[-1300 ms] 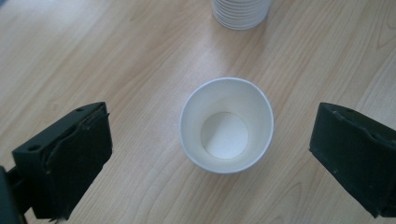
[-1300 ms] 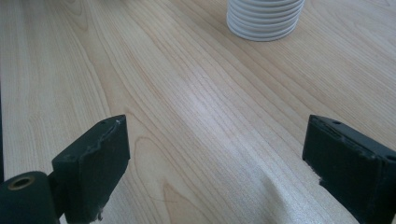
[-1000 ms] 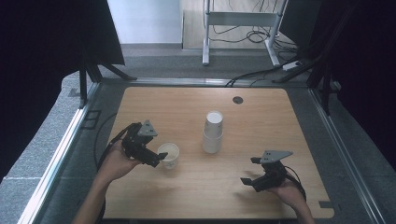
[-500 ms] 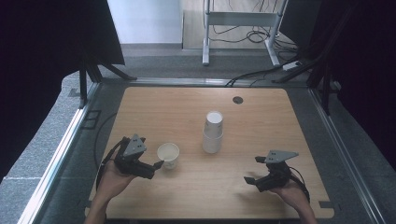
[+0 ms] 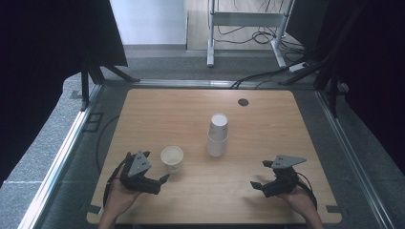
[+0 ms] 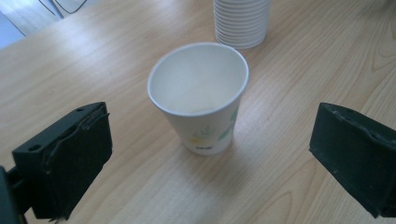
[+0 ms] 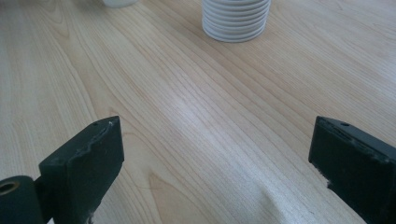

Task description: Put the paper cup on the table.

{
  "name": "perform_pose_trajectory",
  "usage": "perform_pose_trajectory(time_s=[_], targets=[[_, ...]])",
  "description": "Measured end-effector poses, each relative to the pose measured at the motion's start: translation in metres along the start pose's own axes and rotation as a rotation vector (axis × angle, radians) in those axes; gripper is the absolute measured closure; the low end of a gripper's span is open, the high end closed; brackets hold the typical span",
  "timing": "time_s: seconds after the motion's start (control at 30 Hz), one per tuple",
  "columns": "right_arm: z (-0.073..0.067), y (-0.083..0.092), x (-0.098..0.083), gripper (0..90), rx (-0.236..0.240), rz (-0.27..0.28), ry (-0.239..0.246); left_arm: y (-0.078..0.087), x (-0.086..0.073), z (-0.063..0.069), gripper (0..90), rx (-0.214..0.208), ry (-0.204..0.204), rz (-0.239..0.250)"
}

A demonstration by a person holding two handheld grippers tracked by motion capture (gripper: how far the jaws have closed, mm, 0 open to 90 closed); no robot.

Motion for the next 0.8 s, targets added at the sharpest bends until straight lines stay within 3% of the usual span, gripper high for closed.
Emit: perform_pose_trajectory(time_s=[0.1, 0.27, 0.8], targets=[[0.001, -0.001, -0.003, 3.3, -0.008, -0.005, -0.007, -0.009, -0.011, 0.005, 0.0, 0.000, 0.029, -0.003], [0.001, -0.002, -0.007, 3.1, -0.021, -0.019, -0.011, -0.015, -0.019, 0.009, 0.0, 0.004, 0.042, -0.011], [0.006, -0.012, -0.022, 2.8, -0.090, -0.108, -0.003, -0.039, -0.041, 0.018, 0.0, -0.007, 0.045, -0.164]])
Point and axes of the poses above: each handheld gripper's, and its own axes: y roughly backward along the jaws, x roughly out of its top, z roughly to its right, the point moved 1 cm from there along -y, roughly forward along the jaws, and after that the axes turned 7 degrees about x, right-handed, at the moved point
